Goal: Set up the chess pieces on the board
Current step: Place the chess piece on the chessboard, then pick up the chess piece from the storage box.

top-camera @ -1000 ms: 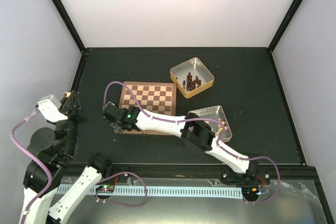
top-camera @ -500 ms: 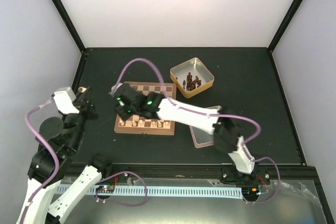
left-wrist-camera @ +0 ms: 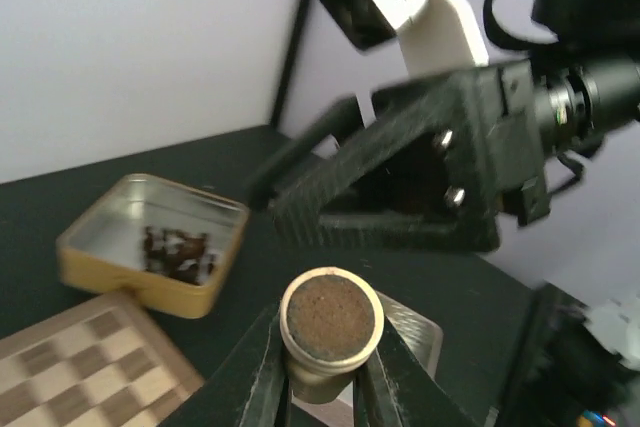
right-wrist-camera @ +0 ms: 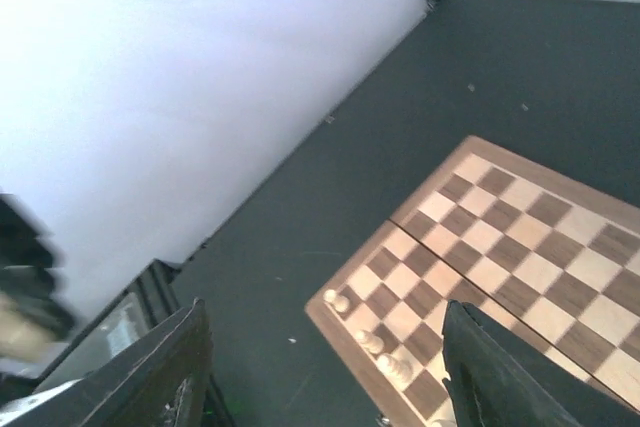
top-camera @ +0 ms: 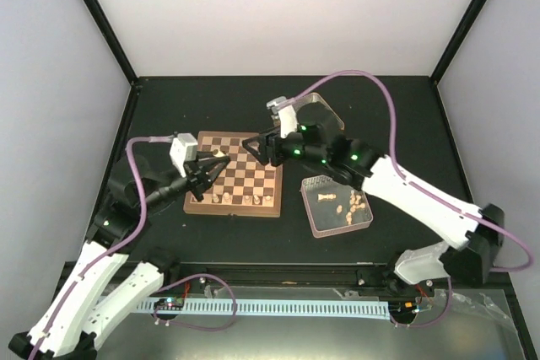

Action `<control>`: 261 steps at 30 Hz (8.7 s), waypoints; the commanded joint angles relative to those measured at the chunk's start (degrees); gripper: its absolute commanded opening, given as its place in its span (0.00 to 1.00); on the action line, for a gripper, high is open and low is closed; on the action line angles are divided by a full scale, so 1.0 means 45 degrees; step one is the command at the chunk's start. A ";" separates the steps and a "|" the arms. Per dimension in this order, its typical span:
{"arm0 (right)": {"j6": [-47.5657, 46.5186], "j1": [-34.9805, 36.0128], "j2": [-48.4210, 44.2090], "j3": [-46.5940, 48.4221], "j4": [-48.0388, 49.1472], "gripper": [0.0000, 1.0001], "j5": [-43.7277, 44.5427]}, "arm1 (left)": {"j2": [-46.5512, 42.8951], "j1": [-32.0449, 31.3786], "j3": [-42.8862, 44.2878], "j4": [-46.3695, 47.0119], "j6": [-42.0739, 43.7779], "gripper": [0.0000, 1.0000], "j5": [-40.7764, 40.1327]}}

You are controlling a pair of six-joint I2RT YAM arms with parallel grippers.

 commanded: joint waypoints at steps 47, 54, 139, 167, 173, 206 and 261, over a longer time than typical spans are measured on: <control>0.0447 -0.0053 -0.1453 0.0836 -0.5247 0.45 -0.0682 | 0.4970 -0.4779 0.0953 0.1963 0.5541 0.03 -0.1742; 0.0841 -0.0047 -0.1191 0.0452 -0.5435 0.30 -0.0827 | 0.4467 -0.5021 0.0224 0.2988 0.6606 0.04 -0.1684; 1.2029 -0.3889 -0.4630 -0.6704 0.9569 0.41 -0.8482 | 0.4270 -0.4596 -0.0502 0.8750 0.0993 0.01 -0.0050; 0.4076 -0.5364 -0.3743 -0.6581 0.0892 0.64 -0.2402 | 0.8796 0.2042 0.2194 -0.8990 -0.0125 0.02 -0.4171; 0.3793 -0.5592 -0.3248 -0.6531 0.0935 0.64 -0.2608 | 1.0335 0.2306 0.2539 -0.8905 0.0051 0.02 -0.4256; 0.3194 -0.6070 -0.2848 -0.6674 0.0945 0.64 -0.3345 | 1.2087 0.2340 0.2524 -0.8987 -0.0099 0.13 -0.4381; 0.0045 -0.4531 -0.0518 -0.7916 -0.4214 0.29 0.2733 | 0.2393 0.2301 0.0372 -0.1360 -0.1764 0.44 0.0108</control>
